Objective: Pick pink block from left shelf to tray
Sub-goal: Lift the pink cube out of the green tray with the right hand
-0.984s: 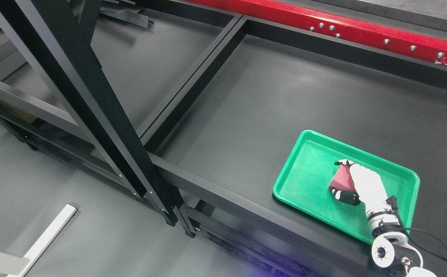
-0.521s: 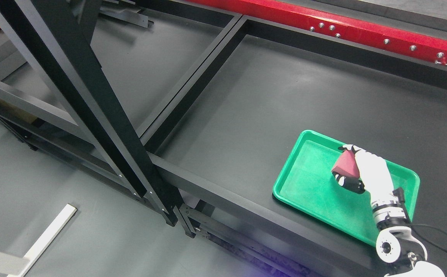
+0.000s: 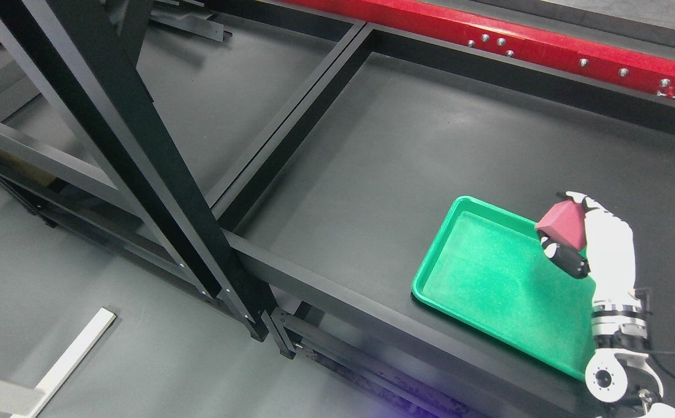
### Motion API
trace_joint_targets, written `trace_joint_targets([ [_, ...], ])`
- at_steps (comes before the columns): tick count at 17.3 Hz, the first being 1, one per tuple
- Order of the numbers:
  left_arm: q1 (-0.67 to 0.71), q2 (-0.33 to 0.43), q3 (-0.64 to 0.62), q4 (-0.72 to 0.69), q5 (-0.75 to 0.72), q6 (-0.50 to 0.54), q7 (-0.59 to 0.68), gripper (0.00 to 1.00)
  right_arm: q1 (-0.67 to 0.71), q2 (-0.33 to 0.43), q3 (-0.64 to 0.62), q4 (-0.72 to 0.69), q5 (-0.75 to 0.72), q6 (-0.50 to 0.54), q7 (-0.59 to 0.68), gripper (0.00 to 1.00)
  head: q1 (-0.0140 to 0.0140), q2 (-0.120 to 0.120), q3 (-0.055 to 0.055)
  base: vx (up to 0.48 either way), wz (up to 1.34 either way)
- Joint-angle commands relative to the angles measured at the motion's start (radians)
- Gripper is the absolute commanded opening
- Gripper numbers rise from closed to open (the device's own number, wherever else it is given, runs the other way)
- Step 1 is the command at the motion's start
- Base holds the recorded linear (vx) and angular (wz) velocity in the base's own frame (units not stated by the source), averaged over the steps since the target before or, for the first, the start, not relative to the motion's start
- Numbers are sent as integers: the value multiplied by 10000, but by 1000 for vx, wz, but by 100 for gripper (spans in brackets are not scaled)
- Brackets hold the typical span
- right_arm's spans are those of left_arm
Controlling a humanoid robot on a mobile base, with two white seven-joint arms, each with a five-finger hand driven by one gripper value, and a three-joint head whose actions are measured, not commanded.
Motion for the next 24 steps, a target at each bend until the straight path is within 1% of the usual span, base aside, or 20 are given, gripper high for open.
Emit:
trace_joint_targets([
  [1,92,175,0,0,-15,-6,8,100,350,60,-647,-1089,-335,-154,-2022,0,0,0,0,0,0],
  [3,92,175,0,0,-15,9,8,100,350,106,-723,-1227,-366,-170,-2192,0,0,0,0,0,0],
  [11,92,175,0,0,-15,-6,8,100,289,167,-1061,-1442,-918,-231,-2208,0,0,0,0,-4,36],
  [14,92,175,0,0,-15,-6,8,100,289,366,-1061,-1489,-1041,-399,-2193,0,0,0,0,-20,129],
  [20,92,175,0,0,-15,-6,8,100,288,376,-923,-1489,-1133,-430,-2193,0,0,0,0,-64,452],
  [24,92,175,0,0,-15,-6,8,100,273,376,-539,-1489,-1195,-430,-2193,0,0,0,0,-94,727],
])
